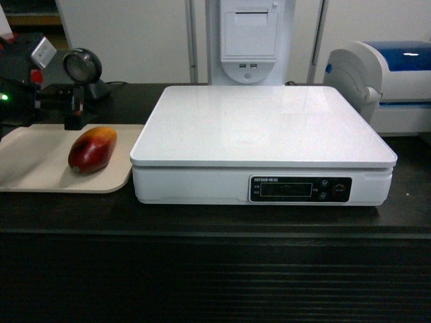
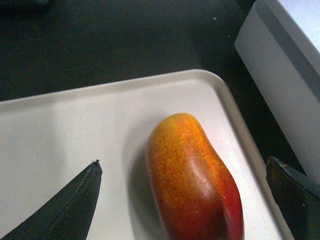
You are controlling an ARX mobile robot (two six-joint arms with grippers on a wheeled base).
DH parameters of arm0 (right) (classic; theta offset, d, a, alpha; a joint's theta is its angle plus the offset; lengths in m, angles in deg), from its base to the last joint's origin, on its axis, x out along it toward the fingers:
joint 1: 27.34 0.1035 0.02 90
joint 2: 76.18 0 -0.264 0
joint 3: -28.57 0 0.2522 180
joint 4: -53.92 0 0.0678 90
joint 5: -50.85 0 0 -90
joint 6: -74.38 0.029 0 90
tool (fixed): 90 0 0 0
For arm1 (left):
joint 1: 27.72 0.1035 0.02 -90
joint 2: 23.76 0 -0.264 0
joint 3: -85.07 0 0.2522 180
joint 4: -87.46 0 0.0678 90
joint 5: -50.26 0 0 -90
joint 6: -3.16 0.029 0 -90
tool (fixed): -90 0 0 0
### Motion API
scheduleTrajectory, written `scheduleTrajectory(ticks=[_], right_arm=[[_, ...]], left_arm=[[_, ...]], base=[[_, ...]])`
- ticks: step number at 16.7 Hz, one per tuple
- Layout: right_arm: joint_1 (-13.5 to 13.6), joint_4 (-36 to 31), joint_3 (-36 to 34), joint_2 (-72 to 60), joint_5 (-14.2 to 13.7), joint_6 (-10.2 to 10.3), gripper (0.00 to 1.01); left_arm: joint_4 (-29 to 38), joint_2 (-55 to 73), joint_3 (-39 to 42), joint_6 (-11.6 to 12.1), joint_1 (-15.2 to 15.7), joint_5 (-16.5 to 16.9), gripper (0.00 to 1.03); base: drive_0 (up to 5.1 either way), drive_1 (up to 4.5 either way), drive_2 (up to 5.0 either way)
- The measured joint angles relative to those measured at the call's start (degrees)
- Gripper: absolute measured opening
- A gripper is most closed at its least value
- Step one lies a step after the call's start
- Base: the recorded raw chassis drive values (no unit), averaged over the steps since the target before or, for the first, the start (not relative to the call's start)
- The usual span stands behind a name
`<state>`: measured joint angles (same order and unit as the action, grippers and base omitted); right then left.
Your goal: Place dark red mango on scale at checkout
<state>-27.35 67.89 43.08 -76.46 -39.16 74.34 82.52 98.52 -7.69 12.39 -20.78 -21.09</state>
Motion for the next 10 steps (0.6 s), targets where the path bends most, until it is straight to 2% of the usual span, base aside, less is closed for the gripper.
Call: scheduleTrajectory(ticks=[1,2,4,7,10], right_arm=[[0.0,0.0,0.0,0.0,0.0,0.0,0.98],[0.0,0.0,0.0,0.0,0.0,0.0,0.98],[0.0,0.0,0.0,0.0,0.0,0.0,0.98],[0.0,0.0,0.0,0.0,0.0,0.0,0.98],[0.0,0.0,0.0,0.0,0.0,0.0,0.98]], left_arm=[[-5.2,4.1,-5.2,0.3,-0.3,2.6,0.98],[-8.2,6.5,-6.7,2.0,-0.9,2.4,0.98],[-11.3,9.8,-10.5,3.1,-1.2,1.9,0.98],[-16.8,12.7,-14.7,4.9,-1.5,-0.9,0.98],[-18.1,13.5,-15.5,6.1,-1.6,-1.6,0.98]], base=[[0.0,0.0,0.0],[0.0,0.0,0.0],[0.0,0.0,0.0],[0.0,0.0,0.0],[0.0,0.0,0.0]])
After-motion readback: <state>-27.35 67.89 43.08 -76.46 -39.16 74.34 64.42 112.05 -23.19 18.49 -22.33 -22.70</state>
